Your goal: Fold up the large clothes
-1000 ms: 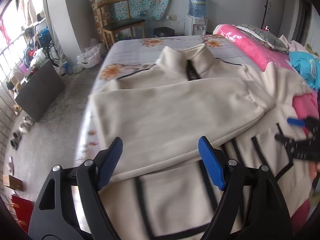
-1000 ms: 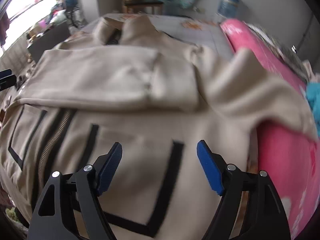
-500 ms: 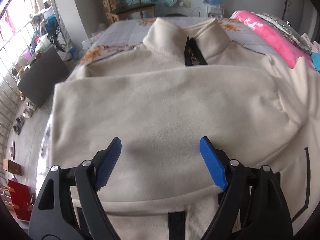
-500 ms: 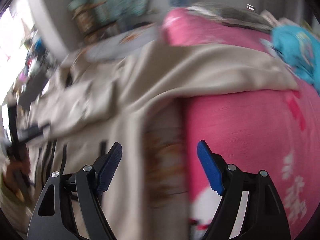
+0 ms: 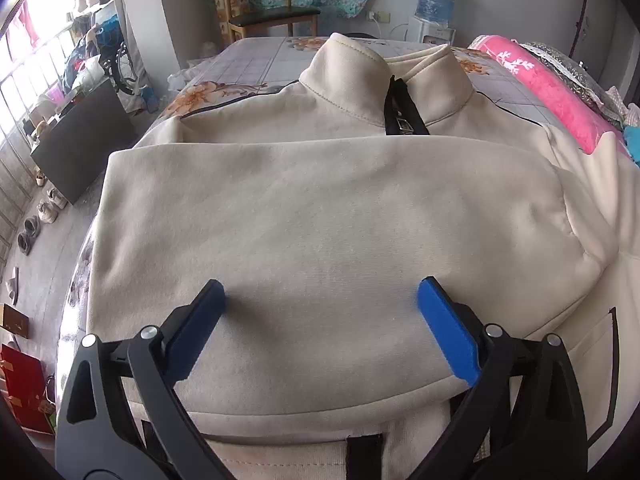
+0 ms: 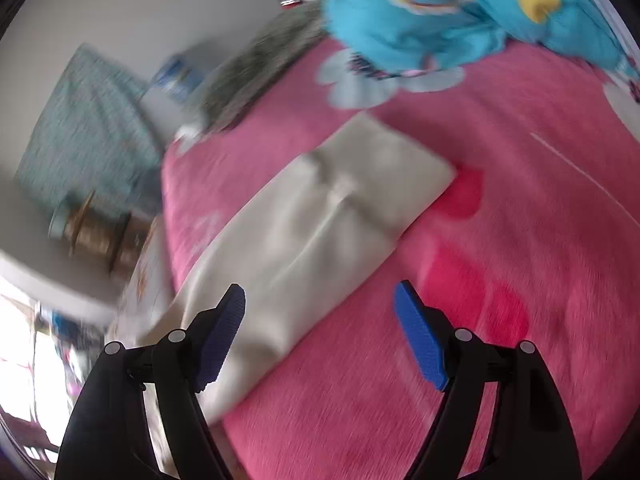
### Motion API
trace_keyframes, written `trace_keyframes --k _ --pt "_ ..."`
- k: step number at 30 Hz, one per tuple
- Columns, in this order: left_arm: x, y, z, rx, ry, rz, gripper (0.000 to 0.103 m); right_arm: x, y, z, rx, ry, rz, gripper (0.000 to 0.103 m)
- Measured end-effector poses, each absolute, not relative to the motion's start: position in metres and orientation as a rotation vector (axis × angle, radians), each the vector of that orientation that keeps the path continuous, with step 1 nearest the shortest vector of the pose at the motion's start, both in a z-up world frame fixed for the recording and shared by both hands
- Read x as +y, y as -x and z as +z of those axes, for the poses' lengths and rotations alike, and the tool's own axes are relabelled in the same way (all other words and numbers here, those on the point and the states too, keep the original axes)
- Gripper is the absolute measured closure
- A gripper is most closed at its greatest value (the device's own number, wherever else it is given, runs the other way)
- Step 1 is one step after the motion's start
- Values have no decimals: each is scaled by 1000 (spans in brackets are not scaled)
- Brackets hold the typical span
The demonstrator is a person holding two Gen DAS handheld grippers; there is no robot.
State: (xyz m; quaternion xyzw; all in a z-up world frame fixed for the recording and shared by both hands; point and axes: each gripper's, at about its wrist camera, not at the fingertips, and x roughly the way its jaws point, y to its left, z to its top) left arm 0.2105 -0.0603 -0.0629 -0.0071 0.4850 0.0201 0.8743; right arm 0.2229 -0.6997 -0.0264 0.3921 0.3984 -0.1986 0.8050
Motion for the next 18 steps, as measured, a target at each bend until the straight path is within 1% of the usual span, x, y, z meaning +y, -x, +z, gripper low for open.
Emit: trace_keyframes --k 4,8,10,13,16,18 --pt "-60 -211 -63 1020 21 48 8 -720 -237 -41 847 -881 -490 30" --pt "-60 -212 -63 1028 23 52 8 -735 -242 -56 824 -943 -531 36" --pt "-60 -212 -63 1031 25 52 8 -741 -244 -58 792 -960 -543 37" --pt "-59 -213 -63 1037 25 53 8 -748 -245 -59 751 -979 -574 43" --pt "-59 -213 -63 1043 27 53 8 -751 -245 -61 735 -986 -611 54" --pt "-60 -213 -63 1043 27 54 8 -750 -244 -61 730 -973 -642 65"
